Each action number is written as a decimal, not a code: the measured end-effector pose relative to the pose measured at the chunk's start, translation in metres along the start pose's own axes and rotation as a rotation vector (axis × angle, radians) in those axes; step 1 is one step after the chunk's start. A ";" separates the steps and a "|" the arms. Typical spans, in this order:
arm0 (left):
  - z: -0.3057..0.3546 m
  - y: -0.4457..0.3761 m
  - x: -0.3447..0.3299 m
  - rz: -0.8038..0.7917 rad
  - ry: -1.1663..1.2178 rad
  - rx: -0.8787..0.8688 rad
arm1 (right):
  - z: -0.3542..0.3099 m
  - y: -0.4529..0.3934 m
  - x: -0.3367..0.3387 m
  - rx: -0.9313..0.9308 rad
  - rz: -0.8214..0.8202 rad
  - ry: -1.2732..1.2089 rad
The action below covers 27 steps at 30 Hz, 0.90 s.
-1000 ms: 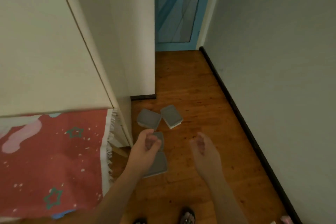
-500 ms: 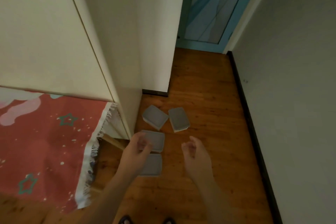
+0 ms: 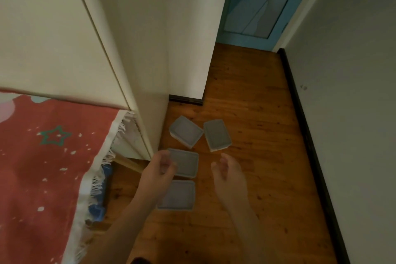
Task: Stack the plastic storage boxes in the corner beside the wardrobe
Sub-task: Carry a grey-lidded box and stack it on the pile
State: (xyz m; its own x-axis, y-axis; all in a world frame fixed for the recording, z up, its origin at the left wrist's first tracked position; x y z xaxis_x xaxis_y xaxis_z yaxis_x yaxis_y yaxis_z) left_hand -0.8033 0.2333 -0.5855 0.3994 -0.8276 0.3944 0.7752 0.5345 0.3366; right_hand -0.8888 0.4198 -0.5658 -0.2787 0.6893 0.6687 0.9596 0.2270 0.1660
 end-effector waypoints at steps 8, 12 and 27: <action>-0.102 -0.054 -0.046 0.037 -0.004 0.002 | 0.079 -0.028 -0.095 0.028 -0.036 0.029; -0.158 -0.077 -0.070 0.055 -0.003 -0.010 | 0.128 -0.039 -0.144 0.039 -0.036 -0.008; -0.374 -0.155 -0.138 0.140 -0.107 0.134 | 0.310 -0.082 -0.333 -0.016 -0.143 0.022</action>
State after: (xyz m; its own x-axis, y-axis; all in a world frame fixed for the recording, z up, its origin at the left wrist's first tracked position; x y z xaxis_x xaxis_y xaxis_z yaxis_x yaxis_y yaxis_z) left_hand -0.7952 0.2005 -1.0116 0.4387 -0.7245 0.5317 0.6410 0.6670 0.3799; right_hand -0.8860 0.3851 -1.0270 -0.4117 0.6354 0.6533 0.9108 0.3102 0.2723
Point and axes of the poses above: each hand's wrist, its own y-axis away from the middle knuckle, its own x-axis out of the back of the hand, z = x × y, the point moved 1 cm from there along -y, towards the middle knuckle, and after that the axes turned 3 degrees about x, right-handed, at the moved point
